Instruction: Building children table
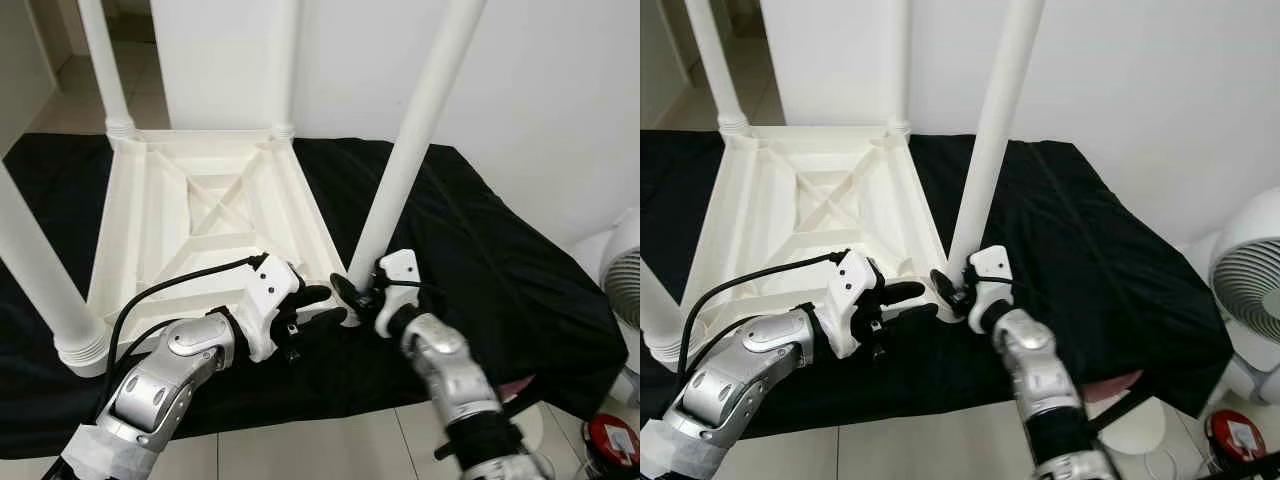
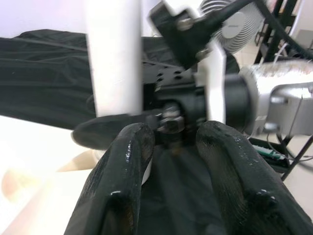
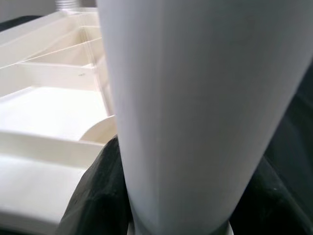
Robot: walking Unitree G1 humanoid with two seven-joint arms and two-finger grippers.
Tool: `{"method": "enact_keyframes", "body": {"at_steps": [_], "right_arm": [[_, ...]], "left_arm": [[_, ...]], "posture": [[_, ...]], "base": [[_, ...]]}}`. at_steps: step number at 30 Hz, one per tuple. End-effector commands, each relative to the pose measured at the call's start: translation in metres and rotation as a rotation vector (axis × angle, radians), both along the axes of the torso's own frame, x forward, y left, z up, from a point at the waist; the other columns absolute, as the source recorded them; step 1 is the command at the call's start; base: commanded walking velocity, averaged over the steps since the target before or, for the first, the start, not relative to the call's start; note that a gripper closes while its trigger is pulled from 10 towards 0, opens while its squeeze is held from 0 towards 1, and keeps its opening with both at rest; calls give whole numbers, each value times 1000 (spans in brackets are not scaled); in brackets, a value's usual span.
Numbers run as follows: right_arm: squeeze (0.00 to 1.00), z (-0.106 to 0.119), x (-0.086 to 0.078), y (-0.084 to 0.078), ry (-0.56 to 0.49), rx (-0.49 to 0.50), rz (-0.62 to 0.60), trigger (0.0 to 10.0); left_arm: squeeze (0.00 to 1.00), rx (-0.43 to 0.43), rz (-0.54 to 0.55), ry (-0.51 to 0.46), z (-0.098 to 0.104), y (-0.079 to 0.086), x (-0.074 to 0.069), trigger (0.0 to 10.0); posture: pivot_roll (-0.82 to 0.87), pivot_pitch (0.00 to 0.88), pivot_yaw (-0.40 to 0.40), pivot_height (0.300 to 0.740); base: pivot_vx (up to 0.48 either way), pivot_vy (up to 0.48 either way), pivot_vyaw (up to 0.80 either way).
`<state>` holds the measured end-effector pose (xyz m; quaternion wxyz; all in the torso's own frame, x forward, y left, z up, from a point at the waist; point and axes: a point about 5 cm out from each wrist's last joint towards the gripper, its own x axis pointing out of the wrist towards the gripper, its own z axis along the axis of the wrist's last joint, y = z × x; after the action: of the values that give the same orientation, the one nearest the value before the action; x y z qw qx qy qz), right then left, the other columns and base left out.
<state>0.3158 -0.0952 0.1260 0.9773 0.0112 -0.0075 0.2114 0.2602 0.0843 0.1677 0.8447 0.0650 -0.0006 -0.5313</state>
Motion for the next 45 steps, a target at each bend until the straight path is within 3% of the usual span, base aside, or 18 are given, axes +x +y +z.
{"method": "enact_keyframes", "body": {"at_steps": [1,5,12,13,14,15,22,25,26,27,28,37,45], "right_arm": [[0,-6,1,-10,32,-29,-198,10000],[0,-11,-3,-4,56,-15,-277,10000],[0,-5,-3,-2,35,4,-259,10000],[627,-4,-3,-3,34,6,-259,10000],[627,-4,-3,-3,34,6,-259,10000],[1000,-3,-4,-2,38,16,-259,10000],[1000,2,-8,-2,21,45,-233,10000],[1000,3,-10,-12,13,16,-191,10000],[569,2,-12,-17,11,-22,-169,10000],[569,2,-12,-17,11,-22,-169,10000],[0,1,-15,-22,17,-31,-126,10000],[0,6,-28,-36,-41,-91,158,10000],[0,15,-17,-42,-86,-153,290,10000]], "left_arm": [[0,8,-26,0,-1,-2,0,10000],[0,6,-27,0,-1,-3,0,10000],[0,4,-26,1,-1,-3,-1,10000],[0,4,-26,1,-2,-3,0,10000],[0,4,-26,1,-2,-3,0,10000],[0,3,-27,1,-2,-3,0,10000],[0,1,-24,2,-2,-3,0,10000],[0,0,-22,3,-2,-3,-1,10000],[0,-1,-22,5,-2,-3,-1,10000],[0,-1,-22,5,-2,-3,-1,10000],[0,-1,-23,6,-2,-3,-1,10000],[0,4,-31,10,-3,-2,-2,10000],[0,9,-39,9,-2,-3,-2,10000]], "posture": [[55,34,-112,740],[58,33,-113,740],[54,31,-114,740],[54,31,-114,740],[54,31,-114,740],[54,32,-115,740],[54,33,-116,740],[54,36,-118,740],[53,37,-117,740],[53,37,-117,740],[53,37,-117,740],[42,42,-101,740],[43,43,-93,740]], "base": [[0,0,0],[0,0,0],[0,0,0],[0,0,0],[0,0,0],[0,0,0],[0,0,0],[0,0,0],[0,0,0],[0,0,0],[0,0,0],[0,0,0],[0,0,0]]}}
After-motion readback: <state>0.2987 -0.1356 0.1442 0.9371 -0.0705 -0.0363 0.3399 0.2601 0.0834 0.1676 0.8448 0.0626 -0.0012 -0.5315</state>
